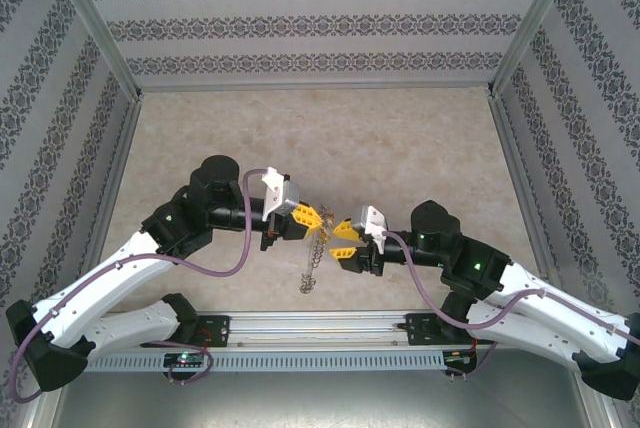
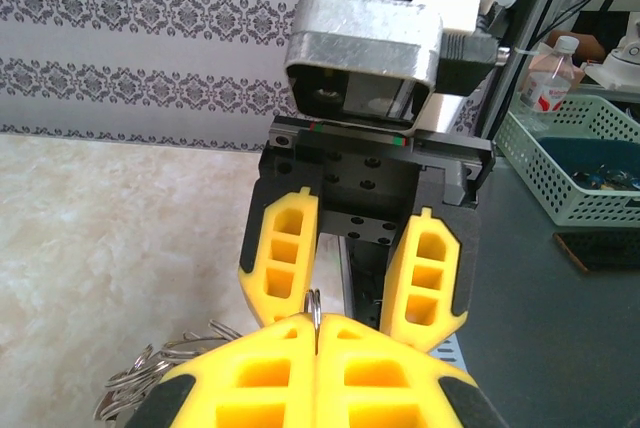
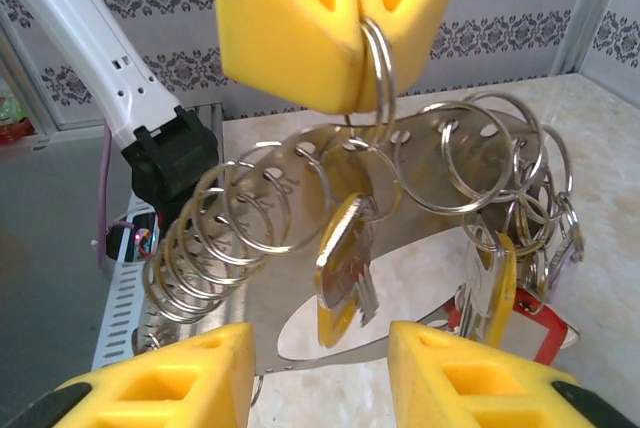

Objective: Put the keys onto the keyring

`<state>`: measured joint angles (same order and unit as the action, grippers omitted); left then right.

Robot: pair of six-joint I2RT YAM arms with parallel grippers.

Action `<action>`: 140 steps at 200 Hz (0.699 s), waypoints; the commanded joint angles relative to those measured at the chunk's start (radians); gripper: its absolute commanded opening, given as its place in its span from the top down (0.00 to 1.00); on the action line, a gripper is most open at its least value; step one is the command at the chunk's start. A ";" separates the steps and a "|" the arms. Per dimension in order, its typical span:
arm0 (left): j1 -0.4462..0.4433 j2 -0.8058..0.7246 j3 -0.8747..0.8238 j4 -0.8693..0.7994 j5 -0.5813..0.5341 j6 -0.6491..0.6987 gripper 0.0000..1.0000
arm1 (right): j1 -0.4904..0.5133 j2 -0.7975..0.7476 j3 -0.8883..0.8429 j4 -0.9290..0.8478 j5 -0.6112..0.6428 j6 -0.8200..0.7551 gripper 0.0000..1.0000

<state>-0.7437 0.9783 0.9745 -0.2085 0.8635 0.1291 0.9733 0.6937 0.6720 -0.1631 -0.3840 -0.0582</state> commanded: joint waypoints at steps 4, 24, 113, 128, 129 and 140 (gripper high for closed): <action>0.012 0.001 0.035 0.069 0.039 -0.013 1.00 | 0.011 0.022 -0.008 0.063 0.020 0.006 0.61; 0.012 0.001 0.035 0.066 0.039 -0.015 1.00 | 0.011 0.040 -0.006 0.083 0.032 0.004 0.63; 0.012 0.004 0.023 0.082 0.044 -0.019 1.00 | 0.020 0.078 -0.005 0.157 0.011 0.001 0.63; 0.013 0.001 0.019 0.083 0.042 -0.020 1.00 | 0.021 0.083 -0.003 0.160 0.013 -0.002 0.70; 0.012 0.001 0.018 0.083 0.043 -0.020 1.00 | 0.020 0.083 -0.003 0.161 0.013 -0.002 0.71; 0.013 -0.005 0.017 0.080 0.039 -0.019 1.00 | 0.020 0.086 0.000 0.155 0.018 -0.005 0.79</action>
<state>-0.7437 0.9886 0.9745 -0.1970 0.8684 0.1215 0.9802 0.7750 0.6712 -0.0456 -0.3637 -0.0547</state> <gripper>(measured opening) 0.046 0.274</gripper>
